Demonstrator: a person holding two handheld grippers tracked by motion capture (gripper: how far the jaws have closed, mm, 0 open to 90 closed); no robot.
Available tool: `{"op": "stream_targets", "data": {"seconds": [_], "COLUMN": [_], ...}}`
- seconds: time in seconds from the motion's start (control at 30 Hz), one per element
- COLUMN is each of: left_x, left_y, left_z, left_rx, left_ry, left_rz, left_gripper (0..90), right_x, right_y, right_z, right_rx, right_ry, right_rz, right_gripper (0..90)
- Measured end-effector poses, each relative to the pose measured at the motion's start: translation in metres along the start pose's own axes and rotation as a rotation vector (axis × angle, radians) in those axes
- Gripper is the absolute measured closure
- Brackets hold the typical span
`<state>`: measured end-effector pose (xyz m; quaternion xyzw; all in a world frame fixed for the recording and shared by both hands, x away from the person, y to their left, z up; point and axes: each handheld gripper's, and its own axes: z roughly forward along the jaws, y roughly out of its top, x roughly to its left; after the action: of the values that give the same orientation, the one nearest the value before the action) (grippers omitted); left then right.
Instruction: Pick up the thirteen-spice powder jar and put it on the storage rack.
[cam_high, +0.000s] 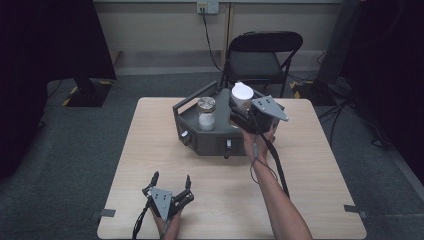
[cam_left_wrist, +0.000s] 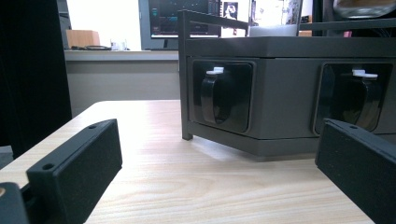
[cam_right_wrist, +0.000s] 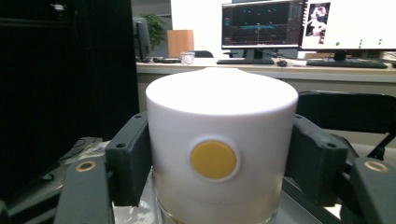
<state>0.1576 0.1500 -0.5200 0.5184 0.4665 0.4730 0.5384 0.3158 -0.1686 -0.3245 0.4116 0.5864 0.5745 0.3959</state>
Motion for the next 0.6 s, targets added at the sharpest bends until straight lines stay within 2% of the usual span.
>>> {"op": "stream_targets", "data": {"seconds": [0.1, 0.23, 0.3, 0.6], "left_x": [0.000, 0.000, 0.000, 0.000], "left_y": [0.000, 0.000, 0.000, 0.000], "left_z": [0.000, 0.000, 0.000, 0.000], "left_rx": [0.000, 0.000, 0.000, 0.000], "left_ry": [0.000, 0.000, 0.000, 0.000], "left_rz": [0.000, 0.000, 0.000, 0.000], "left_gripper": [0.0, 0.0, 0.0, 0.1], "right_x": [0.003, 0.004, 0.006, 0.000], "right_y": [-0.004, -0.008, -0.009, -0.016], "right_z": [0.007, 0.015, 0.018, 0.025], "right_rx": [0.002, 0.005, 0.014, 0.044], "right_ry": [-0.006, -0.018, -0.029, -0.044], "right_rz": [-0.009, 0.019, 0.006, 0.006], "right_gripper": [29.7, 29.7, 29.7, 29.7]}}
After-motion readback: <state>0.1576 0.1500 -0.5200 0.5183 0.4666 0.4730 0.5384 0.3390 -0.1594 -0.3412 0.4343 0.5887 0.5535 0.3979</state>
